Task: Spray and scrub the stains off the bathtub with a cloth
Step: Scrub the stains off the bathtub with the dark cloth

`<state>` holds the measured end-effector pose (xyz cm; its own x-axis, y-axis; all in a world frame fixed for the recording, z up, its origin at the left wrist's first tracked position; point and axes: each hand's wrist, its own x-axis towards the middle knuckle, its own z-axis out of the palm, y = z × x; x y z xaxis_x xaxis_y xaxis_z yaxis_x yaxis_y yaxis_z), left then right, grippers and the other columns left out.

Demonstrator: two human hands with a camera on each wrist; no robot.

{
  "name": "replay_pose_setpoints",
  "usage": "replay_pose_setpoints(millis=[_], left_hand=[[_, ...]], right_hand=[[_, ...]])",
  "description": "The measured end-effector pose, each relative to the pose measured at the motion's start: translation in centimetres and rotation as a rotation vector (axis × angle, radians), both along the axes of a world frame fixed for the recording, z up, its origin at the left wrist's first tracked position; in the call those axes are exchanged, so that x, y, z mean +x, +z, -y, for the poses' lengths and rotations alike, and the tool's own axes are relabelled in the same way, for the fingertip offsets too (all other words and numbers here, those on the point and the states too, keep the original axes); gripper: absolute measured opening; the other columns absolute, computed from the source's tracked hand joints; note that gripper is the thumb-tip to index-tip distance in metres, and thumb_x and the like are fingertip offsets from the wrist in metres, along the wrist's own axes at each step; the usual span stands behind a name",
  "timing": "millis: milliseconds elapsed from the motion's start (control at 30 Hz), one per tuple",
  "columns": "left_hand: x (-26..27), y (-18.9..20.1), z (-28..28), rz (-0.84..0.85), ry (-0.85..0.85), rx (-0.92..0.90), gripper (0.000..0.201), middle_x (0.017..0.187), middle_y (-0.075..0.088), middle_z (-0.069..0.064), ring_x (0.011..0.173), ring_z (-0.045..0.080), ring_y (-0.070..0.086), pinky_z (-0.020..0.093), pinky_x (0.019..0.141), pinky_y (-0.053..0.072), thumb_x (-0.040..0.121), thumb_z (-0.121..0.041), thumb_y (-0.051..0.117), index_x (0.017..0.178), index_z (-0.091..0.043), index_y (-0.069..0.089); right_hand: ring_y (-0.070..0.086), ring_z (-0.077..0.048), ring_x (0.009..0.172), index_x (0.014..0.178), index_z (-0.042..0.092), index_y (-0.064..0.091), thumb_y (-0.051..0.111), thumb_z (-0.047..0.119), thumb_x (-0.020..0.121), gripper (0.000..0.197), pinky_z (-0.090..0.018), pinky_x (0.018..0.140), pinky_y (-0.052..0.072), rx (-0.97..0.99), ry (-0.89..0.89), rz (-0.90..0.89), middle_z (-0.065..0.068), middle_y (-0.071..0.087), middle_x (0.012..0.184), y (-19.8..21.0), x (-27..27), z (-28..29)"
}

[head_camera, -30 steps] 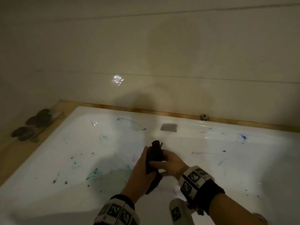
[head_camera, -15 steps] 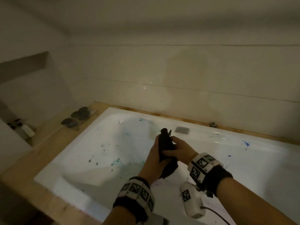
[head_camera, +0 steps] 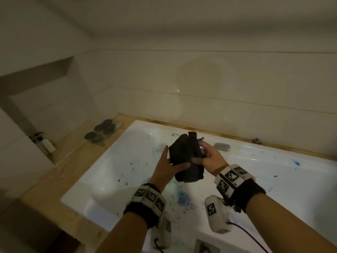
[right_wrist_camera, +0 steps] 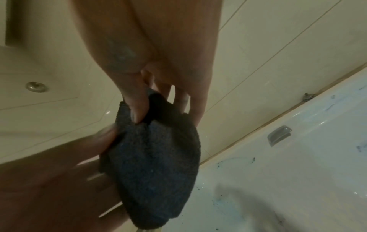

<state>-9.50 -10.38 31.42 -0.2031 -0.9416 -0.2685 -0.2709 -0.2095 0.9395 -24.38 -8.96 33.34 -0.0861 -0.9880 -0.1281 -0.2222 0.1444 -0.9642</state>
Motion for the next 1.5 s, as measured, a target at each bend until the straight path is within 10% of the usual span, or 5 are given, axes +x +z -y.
replay_pose_setpoints(millis=[400,733,833,1033,1500], left_hand=[[12.4,-1.9,9.0,0.161,0.016,-0.125,0.088,0.140,0.043,0.007,0.127,0.022,0.044,0.040,0.105,0.041,0.081,-0.007,0.068,0.147,-0.029,0.014],[17.5,-2.3,9.4,0.067,-0.062,0.023,0.065,0.142,0.039,0.010,0.127,0.028,0.043,0.046,0.097,0.047,0.093,-0.016,0.053,0.146,-0.032,0.018],[18.8,-2.8,10.3,0.094,-0.055,-0.003,0.064,0.141,0.041,0.010,0.126,0.028,0.044,0.046,0.097,0.047,0.094,-0.016,0.051,0.146,-0.032,0.018],[21.5,-4.3,14.5,0.078,-0.058,0.043,0.059,0.138,0.043,0.010,0.123,0.026,0.047,0.046,0.099,0.046,0.095,-0.018,0.050,0.145,-0.031,0.022],[23.8,-4.8,26.1,0.133,-0.130,-0.019,0.056,0.143,0.038,0.011,0.131,0.027,0.038,0.043,0.106,0.039,0.096,-0.014,0.047,0.146,-0.025,0.024]], right_hand=[[0.052,-0.029,0.116,0.137,0.015,0.035,0.069,0.023,0.082,0.065,-0.040,0.098,0.045,0.178,-0.212,-0.122,-0.009,0.052,0.130,-6.2,13.2,7.3],[0.050,-0.015,0.113,0.141,0.027,0.029,0.062,0.016,0.087,0.064,-0.035,0.102,0.042,0.171,0.160,-0.076,0.001,0.049,0.126,-6.6,18.1,7.8],[0.056,-0.002,0.096,0.132,0.028,0.040,0.062,0.019,0.087,0.050,-0.018,0.086,0.048,0.166,0.266,-0.065,0.011,0.057,0.114,-6.6,19.7,9.1],[0.062,-0.013,0.101,0.126,0.026,0.048,0.077,0.057,0.047,0.090,-0.035,0.091,0.051,0.146,0.278,-0.176,0.004,0.064,0.111,-8.8,23.5,13.3],[0.057,-0.021,0.102,0.133,0.033,0.037,0.060,0.058,0.043,0.096,-0.039,0.092,0.049,0.252,0.200,-0.398,-0.003,0.054,0.116,-9.7,27.2,26.0]])
